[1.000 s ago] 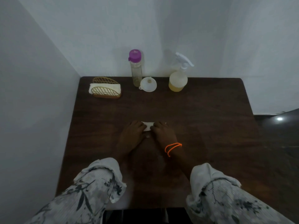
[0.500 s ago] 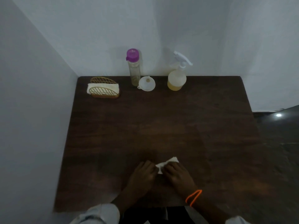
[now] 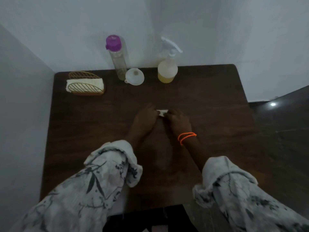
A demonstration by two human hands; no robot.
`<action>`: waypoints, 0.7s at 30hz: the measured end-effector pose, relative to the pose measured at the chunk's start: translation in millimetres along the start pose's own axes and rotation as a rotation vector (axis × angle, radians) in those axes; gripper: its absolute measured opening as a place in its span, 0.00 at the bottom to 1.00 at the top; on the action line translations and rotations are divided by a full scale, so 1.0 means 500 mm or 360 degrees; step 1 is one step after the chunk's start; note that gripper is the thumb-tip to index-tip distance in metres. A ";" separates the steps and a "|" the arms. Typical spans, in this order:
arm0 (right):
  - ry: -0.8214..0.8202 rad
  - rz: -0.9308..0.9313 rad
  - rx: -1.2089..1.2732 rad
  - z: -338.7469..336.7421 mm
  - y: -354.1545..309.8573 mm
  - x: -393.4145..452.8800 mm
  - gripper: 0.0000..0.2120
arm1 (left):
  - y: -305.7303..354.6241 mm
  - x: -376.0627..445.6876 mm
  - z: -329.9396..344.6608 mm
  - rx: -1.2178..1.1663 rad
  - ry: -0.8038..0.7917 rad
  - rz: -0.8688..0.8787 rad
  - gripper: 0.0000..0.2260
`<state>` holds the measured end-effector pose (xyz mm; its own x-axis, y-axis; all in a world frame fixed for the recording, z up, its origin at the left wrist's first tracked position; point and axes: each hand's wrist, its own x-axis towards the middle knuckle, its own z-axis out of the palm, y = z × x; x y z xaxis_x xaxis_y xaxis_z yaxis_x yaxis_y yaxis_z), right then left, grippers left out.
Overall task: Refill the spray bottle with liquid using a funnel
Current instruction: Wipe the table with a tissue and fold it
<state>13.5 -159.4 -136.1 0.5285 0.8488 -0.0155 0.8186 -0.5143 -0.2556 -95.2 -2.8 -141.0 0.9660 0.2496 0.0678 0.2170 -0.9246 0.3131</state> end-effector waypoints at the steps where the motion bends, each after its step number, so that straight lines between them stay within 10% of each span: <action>1: 0.0026 -0.0018 -0.0009 0.000 -0.003 -0.011 0.10 | 0.002 -0.009 0.004 -0.0038 -0.0001 0.0016 0.03; 6: 0.0036 -0.0068 0.0137 0.019 -0.024 -0.195 0.14 | 0.081 -0.170 0.056 -0.0416 -0.0185 -0.0228 0.18; 12: 0.0007 -0.0045 0.0163 0.003 0.000 -0.408 0.17 | 0.247 -0.296 0.066 -0.0303 -0.0287 0.0346 0.16; 21: 0.0003 0.0297 0.0207 -0.039 0.138 -0.090 0.16 | 0.180 0.047 0.073 -0.0115 0.0034 0.0090 0.12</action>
<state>50.7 -235.3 -134.3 0.6684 0.7403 -0.0721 0.6709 -0.6419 -0.3713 -47.7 -90.5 -145.7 0.9729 0.2047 0.1074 0.1508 -0.9143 0.3759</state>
